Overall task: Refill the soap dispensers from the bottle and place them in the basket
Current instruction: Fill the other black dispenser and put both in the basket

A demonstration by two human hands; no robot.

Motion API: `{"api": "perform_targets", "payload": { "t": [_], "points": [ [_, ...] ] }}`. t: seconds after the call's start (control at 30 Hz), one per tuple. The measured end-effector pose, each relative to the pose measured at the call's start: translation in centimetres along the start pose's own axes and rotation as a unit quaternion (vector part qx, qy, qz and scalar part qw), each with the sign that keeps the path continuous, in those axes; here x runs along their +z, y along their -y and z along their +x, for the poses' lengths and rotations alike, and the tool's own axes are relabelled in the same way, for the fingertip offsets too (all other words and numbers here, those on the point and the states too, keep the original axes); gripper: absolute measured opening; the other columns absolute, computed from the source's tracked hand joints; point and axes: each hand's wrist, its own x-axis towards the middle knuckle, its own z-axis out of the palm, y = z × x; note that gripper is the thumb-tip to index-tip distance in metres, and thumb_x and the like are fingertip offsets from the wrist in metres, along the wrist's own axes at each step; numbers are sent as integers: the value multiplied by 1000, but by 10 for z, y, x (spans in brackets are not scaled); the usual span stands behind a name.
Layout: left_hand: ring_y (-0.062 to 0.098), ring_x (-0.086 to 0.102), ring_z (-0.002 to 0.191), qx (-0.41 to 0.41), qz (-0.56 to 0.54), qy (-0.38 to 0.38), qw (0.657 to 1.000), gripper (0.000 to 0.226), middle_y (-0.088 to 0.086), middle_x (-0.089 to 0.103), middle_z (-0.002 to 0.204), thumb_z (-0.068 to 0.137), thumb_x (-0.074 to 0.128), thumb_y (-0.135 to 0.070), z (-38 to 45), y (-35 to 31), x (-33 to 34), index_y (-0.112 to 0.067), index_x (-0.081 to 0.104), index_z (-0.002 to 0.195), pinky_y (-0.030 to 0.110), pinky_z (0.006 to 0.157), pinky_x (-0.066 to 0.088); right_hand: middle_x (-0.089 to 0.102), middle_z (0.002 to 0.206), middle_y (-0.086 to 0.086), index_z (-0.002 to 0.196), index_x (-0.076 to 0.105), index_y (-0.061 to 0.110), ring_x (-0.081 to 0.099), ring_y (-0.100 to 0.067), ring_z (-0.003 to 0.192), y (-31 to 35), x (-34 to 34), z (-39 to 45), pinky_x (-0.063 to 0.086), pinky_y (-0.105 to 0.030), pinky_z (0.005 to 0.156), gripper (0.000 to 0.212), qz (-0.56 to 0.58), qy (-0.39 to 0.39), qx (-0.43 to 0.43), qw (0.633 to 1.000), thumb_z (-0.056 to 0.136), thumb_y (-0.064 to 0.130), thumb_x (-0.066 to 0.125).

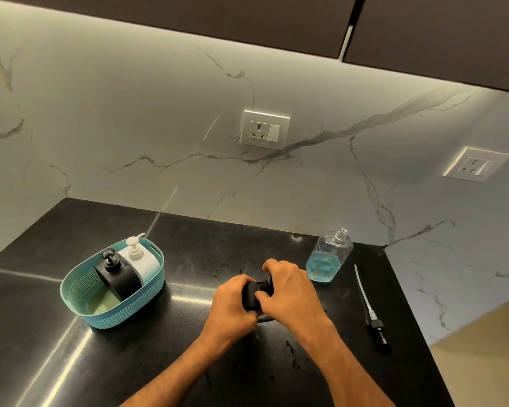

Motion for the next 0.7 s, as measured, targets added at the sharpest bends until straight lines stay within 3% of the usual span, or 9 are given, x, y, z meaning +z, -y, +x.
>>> {"api": "perform_targets", "payload": {
  "t": [0.13, 0.2, 0.3, 0.4, 0.53, 0.7],
  "points": [
    [6, 61, 76, -3, 5, 7, 1000, 36, -13, 64, 86, 61, 73, -28, -2, 1, -1, -23, 65, 95, 25, 64, 54, 58, 126, 1, 139, 51, 24, 54, -17, 121, -1, 0, 0, 52, -30, 100, 71, 25, 51, -17, 998, 75, 13, 80],
    [6, 61, 76, 1, 9, 4, 1000, 34, -13, 64, 85, 63, 73, -30, -2, 2, 0, -23, 65, 95, 26, 65, 54, 54, 130, 2, 144, 46, 26, 49, -17, 124, 0, -2, 0, 49, -32, 102, 77, 5, 54, -17, 998, 76, 21, 82],
    [6, 60, 74, 8, 4, -5, 1000, 24, -14, 62, 82, 69, 69, -27, -3, -1, 0, -21, 64, 92, 22, 62, 50, 59, 118, 1, 129, 57, 24, 58, -17, 111, -2, -1, 0, 53, -30, 93, 55, -12, 8, 3, 1000, 81, 39, 79],
    [4, 61, 77, 5, 0, 6, 1000, 30, -14, 63, 85, 66, 75, -23, -3, -2, 0, -21, 66, 94, 23, 65, 53, 67, 103, 2, 105, 68, 22, 65, -14, 96, -3, -1, 0, 58, -27, 83, 27, 1, 1, 3, 1000, 81, 30, 79],
    [2, 62, 82, -1, 6, 10, 1000, 39, -13, 65, 92, 66, 85, -24, -3, 4, 3, -22, 66, 100, 22, 69, 54, 69, 94, 6, 93, 73, 25, 64, -10, 86, -7, -7, 0, 57, -21, 76, 22, 18, -2, -1, 1000, 74, 19, 81],
    [1, 62, 86, -5, 16, 0, 1000, 44, -14, 67, 96, 66, 89, -32, -2, 8, 6, -24, 67, 104, 22, 74, 55, 70, 88, 9, 90, 72, 28, 66, -9, 81, -14, -29, -3, 60, -26, 76, 23, 29, -40, 16, 999, 70, 22, 82]
  ]
}}
